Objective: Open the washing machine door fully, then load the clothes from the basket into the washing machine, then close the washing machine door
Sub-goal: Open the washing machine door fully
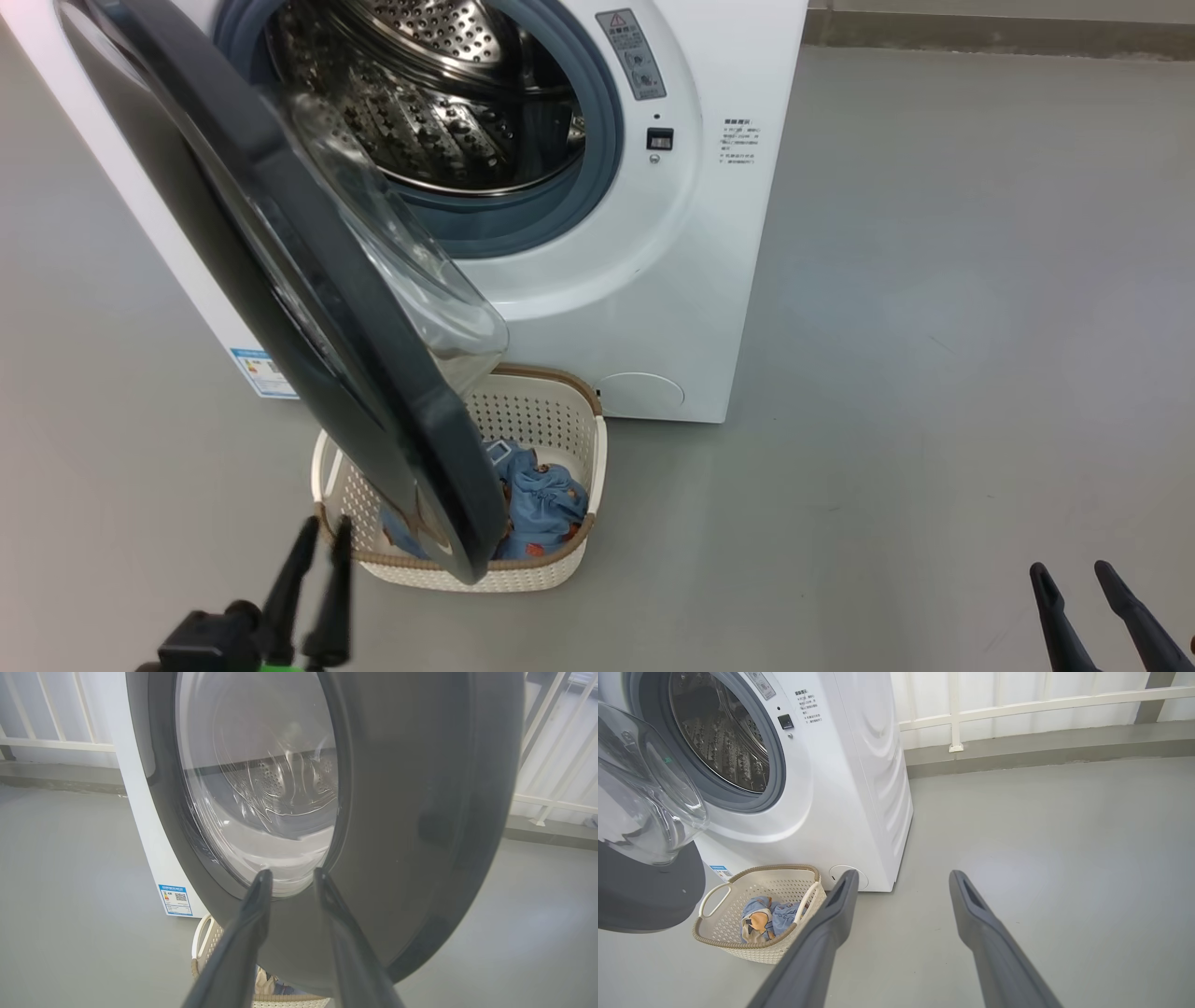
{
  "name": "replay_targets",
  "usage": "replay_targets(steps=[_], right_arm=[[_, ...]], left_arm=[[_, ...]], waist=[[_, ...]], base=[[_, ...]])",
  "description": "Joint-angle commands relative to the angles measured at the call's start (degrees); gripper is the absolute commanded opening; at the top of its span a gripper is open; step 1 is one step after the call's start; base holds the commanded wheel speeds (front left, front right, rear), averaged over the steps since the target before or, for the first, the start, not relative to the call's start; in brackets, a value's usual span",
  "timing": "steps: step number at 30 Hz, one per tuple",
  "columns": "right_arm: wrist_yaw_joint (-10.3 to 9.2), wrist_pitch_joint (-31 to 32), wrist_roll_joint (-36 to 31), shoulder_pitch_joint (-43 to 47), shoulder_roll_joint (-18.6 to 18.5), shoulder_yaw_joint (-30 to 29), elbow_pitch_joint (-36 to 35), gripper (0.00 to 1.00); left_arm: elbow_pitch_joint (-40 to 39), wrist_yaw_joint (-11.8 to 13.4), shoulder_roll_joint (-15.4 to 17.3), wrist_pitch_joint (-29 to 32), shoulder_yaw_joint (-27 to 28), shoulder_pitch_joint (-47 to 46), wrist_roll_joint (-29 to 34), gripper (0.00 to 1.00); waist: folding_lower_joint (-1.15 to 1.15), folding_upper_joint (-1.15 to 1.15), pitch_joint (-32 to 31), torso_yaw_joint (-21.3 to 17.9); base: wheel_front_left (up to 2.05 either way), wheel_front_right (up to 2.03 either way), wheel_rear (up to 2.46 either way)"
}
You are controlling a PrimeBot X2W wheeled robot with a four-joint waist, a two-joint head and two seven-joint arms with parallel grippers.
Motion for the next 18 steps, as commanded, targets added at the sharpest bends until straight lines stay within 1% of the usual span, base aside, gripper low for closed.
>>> replay_targets(steps=[1,4,7,8,10,12,15,18], right_arm=[[0.17,-0.7,-0.8,-0.9,-1.6,0.9,-1.3,1.0],[0.17,-0.7,-0.5,-1.1,-1.6,0.5,-1.5,1.0],[0.17,-0.7,-0.4,-1.5,-1.8,0.3,-1.7,1.0],[0.17,-0.7,-0.4,-1.5,-1.8,0.3,-1.7,1.0],[0.17,-0.7,-0.6,-1.8,-1.8,0.3,-2.1,1.0],[0.17,-0.7,-0.8,-1.9,-1.7,0.2,-2.4,1.0],[0.17,-0.7,-0.9,-2.3,-1.7,0.0,-2.8,1.0],[0.17,-0.7,-1.1,-2.6,-1.6,0.1,-3.0,1.0]], left_arm=[[-1.4,-0.1,0.5,-0.4,2.4,-2.3,-0.7,0.0],[-4.2,1.1,0.5,-0.4,3.4,-3.6,-1.2,0.0],[-10.2,4.1,0.5,-0.4,4.6,-5.2,-2.4,0.0],[-10.2,4.1,0.5,-0.4,4.6,-5.2,-2.4,0.0],[-14.9,5.9,0.5,-0.4,4.3,-6.3,-2.8,0.0],[-20.0,7.1,0.5,-0.4,2.7,-7.4,-3.0,0.0],[-25.9,8.1,0.5,-0.4,-1.2,-9.0,-2.3,0.0],[-28.0,8.2,0.5,-0.4,-7.1,-9.7,-1.6,0.0]], waist=[[0.0,0.0,-0.1,0.1],[0.0,0.0,-0.1,0.2],[0.0,0.0,0.1,0.2],[0.0,0.0,0.1,0.2],[0.0,0.0,0.2,0.1],[0.0,0.0,0.3,0.0],[0.0,0.0,0.5,-0.2],[0.0,0.0,0.7,-0.5]], base=[[0.0,0.0,0.0],[0.0,0.0,0.0],[0.0,0.0,0.0],[0.0,0.0,0.0],[0.0,0.0,0.0],[0.0,0.0,0.0],[0.0,0.0,0.0],[0.0,0.0,0.0]])
